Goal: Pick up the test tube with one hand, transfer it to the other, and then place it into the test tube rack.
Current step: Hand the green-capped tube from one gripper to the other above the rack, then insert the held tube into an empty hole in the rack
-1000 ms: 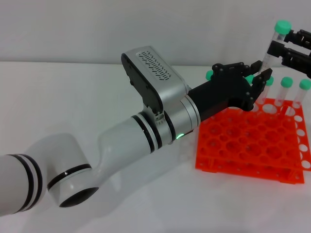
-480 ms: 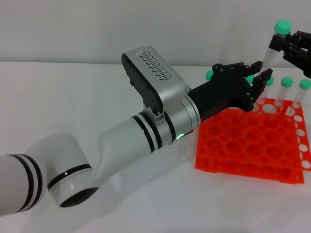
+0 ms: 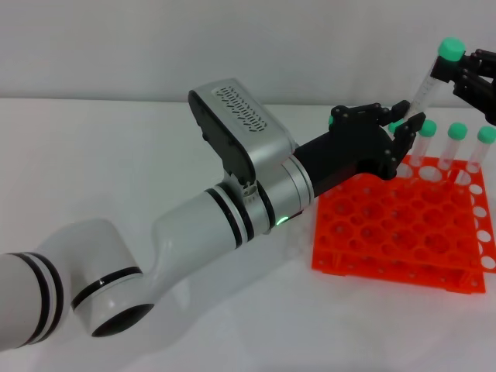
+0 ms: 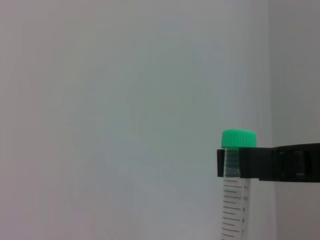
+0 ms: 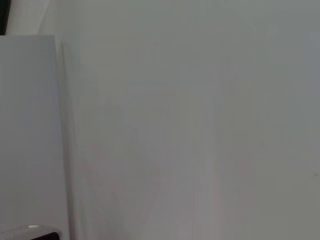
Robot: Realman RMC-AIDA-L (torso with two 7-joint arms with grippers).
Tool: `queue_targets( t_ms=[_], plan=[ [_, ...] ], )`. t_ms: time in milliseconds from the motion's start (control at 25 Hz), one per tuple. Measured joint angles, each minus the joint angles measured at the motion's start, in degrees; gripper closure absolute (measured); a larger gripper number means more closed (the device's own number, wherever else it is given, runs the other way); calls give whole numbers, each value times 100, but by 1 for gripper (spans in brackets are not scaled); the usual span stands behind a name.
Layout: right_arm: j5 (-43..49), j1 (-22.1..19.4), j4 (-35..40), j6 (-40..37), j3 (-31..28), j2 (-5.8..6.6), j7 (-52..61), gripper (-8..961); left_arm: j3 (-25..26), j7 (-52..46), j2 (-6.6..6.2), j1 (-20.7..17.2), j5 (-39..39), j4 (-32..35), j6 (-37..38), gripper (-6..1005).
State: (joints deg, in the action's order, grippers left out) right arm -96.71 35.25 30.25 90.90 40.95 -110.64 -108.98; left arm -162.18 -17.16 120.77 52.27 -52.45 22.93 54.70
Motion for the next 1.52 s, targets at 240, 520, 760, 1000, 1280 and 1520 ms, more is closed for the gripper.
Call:
queue_targets(
  t_ms=[240, 520, 760, 1000, 1280, 1520],
  plan=[
    [-1, -9, 8, -2, -7, 28, 0, 749, 4, 0, -1, -40, -3, -5, 5, 820],
    [-5, -22, 10, -2, -10, 33, 0, 750, 91, 78, -2, -128, -25, -14, -11, 821],
    [-23, -98, 67, -16, -110, 34, 0, 750, 251, 348, 0, -312, -46, 11, -6, 804],
    [-62, -174, 218, -189, -164, 43, 0, 750, 451, 589, 0, -718, -50, 138, 71, 509],
    [141, -175, 465, -614, -76, 27, 21, 750, 967, 1566, -41, -2075, -55, 372, 1402, 257],
    [732, 101, 634, -747, 61, -126, 39, 749, 1801, 1612, -72, -3261, -74, 143, 2386, 192]
  ],
)
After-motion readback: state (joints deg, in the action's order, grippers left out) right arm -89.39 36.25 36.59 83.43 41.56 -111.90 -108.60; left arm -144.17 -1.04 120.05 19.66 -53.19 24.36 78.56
